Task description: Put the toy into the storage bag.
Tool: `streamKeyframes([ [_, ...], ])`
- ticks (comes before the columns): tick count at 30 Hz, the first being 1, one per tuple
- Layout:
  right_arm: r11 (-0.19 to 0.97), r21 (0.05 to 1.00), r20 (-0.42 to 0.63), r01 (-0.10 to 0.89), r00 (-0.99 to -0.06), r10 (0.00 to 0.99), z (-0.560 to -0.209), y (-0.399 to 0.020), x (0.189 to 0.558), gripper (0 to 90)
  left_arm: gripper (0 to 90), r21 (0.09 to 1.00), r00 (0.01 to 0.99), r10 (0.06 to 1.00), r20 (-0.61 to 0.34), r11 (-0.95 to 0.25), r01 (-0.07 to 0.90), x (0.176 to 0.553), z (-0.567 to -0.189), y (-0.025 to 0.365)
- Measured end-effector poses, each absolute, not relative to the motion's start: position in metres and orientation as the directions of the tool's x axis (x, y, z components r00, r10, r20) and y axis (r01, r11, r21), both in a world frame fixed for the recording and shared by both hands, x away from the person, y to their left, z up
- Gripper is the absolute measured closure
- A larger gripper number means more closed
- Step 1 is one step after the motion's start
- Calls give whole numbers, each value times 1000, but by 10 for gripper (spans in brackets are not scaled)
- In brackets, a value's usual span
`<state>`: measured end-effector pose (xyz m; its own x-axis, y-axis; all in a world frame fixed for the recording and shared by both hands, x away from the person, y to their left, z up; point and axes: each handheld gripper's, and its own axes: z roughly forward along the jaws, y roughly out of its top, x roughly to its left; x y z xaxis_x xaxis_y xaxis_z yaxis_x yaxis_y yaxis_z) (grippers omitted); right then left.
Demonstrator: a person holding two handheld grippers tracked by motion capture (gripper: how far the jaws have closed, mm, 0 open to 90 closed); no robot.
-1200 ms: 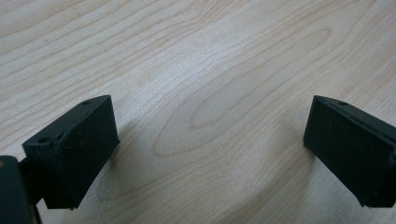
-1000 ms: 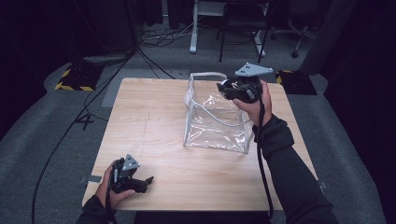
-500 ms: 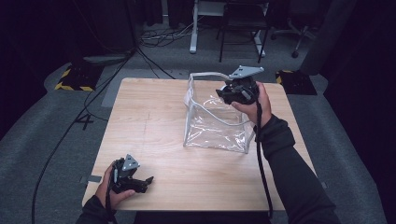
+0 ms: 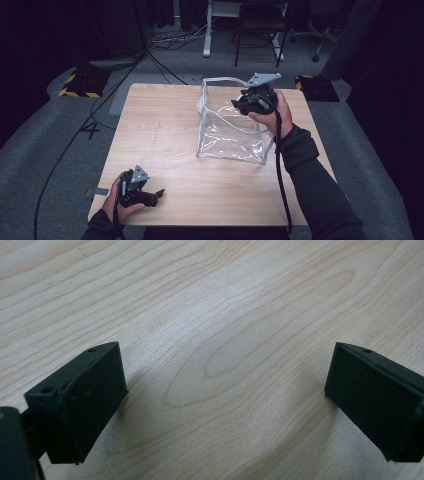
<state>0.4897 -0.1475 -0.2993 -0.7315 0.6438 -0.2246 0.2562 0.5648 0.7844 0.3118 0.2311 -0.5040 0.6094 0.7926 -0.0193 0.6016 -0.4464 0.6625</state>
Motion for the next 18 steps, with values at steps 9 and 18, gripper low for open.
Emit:
streamKeyframes([
  [9,568,774,-217,281,-724,655,-299,-154,480,485,33,663,610,792,-20,-446,601,312,-504,231],
  [18,562,774,-206,292,-723,659,-301,-162,473,485,33,663,609,793,-19,-446,601,312,-504,231],
])
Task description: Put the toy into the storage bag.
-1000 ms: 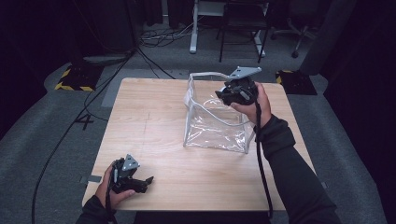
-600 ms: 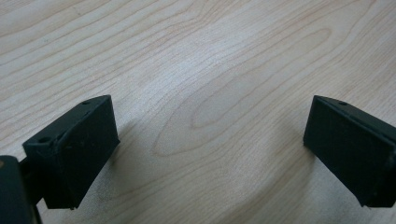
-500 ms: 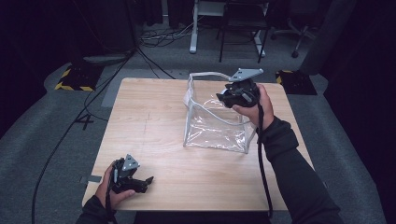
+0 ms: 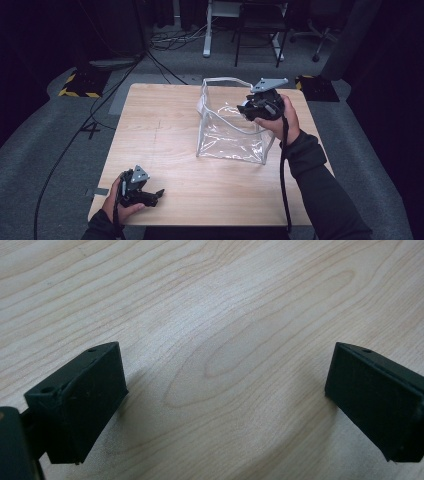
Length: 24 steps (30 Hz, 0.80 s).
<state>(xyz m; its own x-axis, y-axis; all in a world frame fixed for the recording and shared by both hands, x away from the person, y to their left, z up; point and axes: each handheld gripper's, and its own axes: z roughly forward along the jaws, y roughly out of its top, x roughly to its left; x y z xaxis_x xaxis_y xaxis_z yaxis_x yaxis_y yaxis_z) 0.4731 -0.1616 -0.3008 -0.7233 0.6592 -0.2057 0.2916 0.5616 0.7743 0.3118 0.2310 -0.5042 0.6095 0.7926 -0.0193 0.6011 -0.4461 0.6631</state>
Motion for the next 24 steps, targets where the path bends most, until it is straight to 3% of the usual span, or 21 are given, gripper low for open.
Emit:
streamKeyframes([
  [24,536,780,-175,322,-711,681,-317,-194,458,484,33,663,609,793,-19,-446,601,312,-504,231],
])
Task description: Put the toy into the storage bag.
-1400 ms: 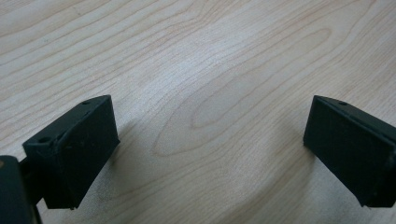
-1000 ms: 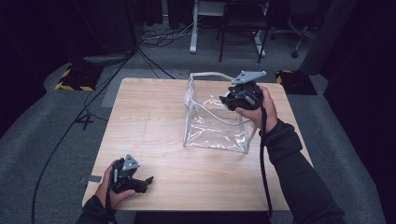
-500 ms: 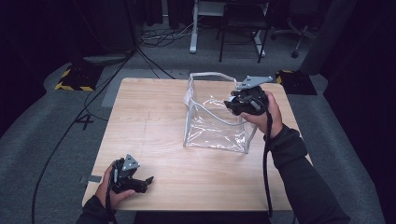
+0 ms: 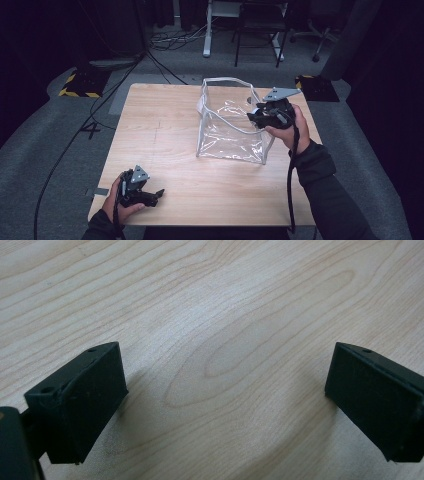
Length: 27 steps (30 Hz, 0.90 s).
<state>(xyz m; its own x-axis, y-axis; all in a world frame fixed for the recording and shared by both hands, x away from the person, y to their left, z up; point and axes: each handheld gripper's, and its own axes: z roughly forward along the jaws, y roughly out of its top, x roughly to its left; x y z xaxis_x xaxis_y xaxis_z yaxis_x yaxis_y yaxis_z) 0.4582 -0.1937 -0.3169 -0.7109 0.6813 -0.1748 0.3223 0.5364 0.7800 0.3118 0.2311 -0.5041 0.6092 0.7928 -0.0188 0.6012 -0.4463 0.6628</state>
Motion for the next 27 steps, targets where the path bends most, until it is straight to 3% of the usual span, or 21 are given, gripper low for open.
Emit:
streamKeyframes([
  [27,538,776,-171,329,-712,681,-330,-205,445,484,33,663,610,792,-19,-447,601,312,-504,231],
])
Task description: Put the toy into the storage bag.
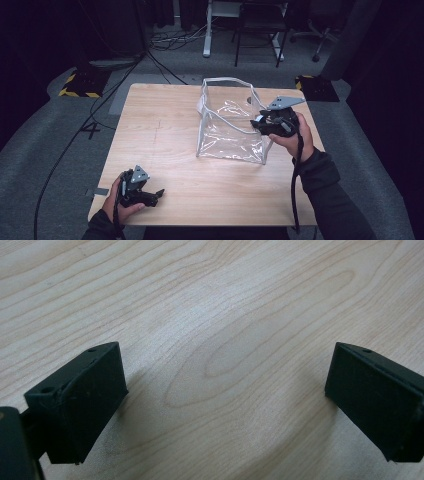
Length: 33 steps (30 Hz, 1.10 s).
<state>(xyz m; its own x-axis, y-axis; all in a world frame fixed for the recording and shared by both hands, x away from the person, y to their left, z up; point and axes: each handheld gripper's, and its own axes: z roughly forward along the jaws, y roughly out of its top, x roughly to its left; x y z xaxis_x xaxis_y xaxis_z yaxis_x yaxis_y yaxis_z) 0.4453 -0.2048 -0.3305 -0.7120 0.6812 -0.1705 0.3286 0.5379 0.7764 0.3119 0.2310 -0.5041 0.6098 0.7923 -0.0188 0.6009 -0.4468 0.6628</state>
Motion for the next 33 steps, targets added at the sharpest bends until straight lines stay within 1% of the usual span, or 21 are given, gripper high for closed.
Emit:
streamKeyframes([
  [8,537,776,-165,329,-716,678,-334,-205,447,483,33,663,609,793,-19,-446,601,312,-504,231],
  [11,532,773,-152,344,-715,683,-335,-204,447,483,33,663,609,793,-19,-446,601,312,-504,231],
  [21,544,770,-167,333,-718,676,-337,-203,449,482,33,663,609,793,-19,-446,601,312,-504,231],
  [24,531,773,-154,347,-708,689,-337,-203,450,481,33,662,610,792,-18,-447,601,312,-504,231],
  [33,531,773,-146,346,-719,680,-337,-203,451,472,33,662,609,793,-18,-447,601,312,-504,231],
])
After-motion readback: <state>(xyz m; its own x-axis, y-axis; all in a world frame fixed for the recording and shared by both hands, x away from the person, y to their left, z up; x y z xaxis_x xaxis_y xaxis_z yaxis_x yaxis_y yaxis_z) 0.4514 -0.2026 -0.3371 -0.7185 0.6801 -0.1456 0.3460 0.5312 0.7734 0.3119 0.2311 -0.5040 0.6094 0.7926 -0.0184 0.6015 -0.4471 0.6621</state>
